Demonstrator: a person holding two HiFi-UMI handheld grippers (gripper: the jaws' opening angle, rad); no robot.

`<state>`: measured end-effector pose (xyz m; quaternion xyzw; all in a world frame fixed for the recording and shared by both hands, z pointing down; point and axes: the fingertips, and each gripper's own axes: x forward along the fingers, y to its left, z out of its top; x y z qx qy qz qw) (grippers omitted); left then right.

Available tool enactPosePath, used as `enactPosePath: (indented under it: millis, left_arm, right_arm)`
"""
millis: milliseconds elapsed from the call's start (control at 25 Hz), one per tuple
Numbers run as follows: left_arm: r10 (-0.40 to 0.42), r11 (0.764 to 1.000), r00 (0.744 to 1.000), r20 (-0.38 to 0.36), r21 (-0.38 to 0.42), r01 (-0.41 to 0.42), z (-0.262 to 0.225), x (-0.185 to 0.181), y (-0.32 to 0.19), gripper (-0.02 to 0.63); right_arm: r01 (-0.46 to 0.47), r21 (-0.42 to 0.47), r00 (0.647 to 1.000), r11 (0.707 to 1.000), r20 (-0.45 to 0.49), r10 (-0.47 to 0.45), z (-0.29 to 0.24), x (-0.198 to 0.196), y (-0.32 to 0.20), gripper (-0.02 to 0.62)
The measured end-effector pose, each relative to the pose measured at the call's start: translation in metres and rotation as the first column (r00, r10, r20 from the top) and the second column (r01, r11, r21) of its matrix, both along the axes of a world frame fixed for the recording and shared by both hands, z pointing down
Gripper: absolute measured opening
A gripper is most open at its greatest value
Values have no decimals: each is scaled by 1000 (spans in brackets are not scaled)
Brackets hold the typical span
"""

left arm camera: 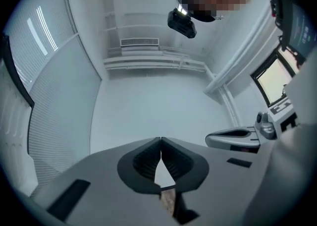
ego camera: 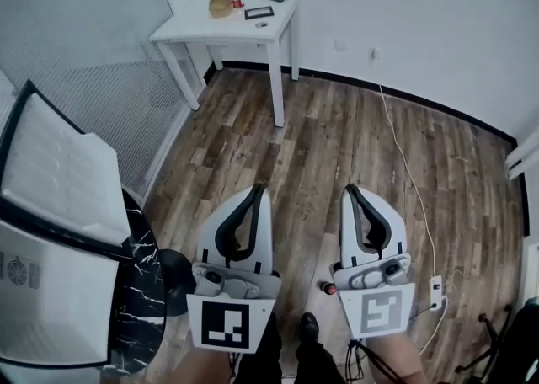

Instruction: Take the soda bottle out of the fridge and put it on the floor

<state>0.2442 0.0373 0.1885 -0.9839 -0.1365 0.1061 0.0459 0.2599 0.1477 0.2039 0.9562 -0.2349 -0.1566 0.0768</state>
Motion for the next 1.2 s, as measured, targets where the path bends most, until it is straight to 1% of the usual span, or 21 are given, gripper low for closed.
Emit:
enactPosePath:
  millis: [80,200,280,400,520,640,760,960,1200]
  left_arm:
    - [-24,1000,998,-50,0,24,-45,-20,-6,17]
    - [-63,997,993,-98,34,67,-95,-47,-9,17]
    - [-89,995,989,-116,42,94,-118,-62,-13,17]
    - [-116,992,983,-141,25,120,-142,-82,-19,17]
    - [-136,990,979,-152,20,141,-156,-98,-23,17]
    - [-152,987,974,-168,20,157,-167,-109,-27,17]
    - [-163,985,970,-178,20,169,-177,-114,-27,17]
    - [-168,985,966,-198,-5,171,-189,-124,-27,17]
    - [-158,986,963,-219,25,167,-194,-133,-19,17]
  right_arm:
    - [8,-5,1000,1000,-20,-9,-37,-12,-3,12]
    - [26,-16,998,1000,-60,-27,-89,-31,-5,12]
    - [43,-13,995,999,-86,-43,-118,-42,-9,12]
    - [72,-7,989,997,-128,-72,-151,-60,-16,12]
    - [96,-22,983,995,-155,-98,-170,-76,-24,12]
    - [111,-24,980,994,-162,-113,-182,-89,-29,12]
    - [113,-28,977,993,-179,-116,-193,-97,-27,12]
    - [112,-24,972,993,-203,-114,-205,-109,-26,12]
    - [122,-18,970,992,-210,-123,-209,-118,-25,11]
